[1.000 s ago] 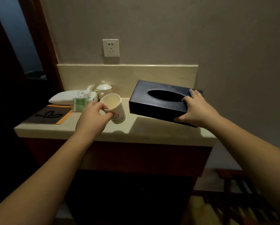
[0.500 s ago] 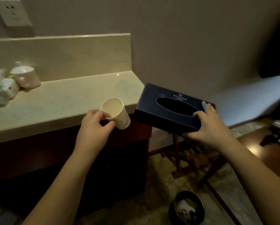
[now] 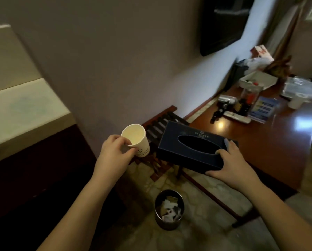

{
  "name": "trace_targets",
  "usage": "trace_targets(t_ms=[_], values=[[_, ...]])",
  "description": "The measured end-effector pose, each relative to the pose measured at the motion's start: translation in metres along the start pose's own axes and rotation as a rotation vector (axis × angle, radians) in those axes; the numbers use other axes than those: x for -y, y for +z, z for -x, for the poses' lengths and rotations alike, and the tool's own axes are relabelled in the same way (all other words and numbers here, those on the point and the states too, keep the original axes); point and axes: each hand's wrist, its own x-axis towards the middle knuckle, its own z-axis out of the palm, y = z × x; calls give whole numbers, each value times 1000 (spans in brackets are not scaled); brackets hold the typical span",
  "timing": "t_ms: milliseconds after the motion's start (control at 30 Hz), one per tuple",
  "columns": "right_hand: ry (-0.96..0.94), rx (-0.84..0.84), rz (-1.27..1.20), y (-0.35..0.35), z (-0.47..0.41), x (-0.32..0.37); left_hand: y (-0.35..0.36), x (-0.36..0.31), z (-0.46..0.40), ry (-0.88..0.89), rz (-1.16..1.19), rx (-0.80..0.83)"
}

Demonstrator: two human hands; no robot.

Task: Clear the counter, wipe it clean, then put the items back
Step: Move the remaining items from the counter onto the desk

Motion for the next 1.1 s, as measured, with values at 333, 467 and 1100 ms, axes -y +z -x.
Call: trace_targets(t_ms=[333, 467, 1100], values=[[203, 5, -50, -44, -6, -196, 161, -135, -42, 133, -41, 213], [279, -20, -37, -62, -6, -268, 227, -186, -53, 179, -57, 269], [560, -68, -69, -90, -76, -458, 442, -311, -162, 405, -149, 527]])
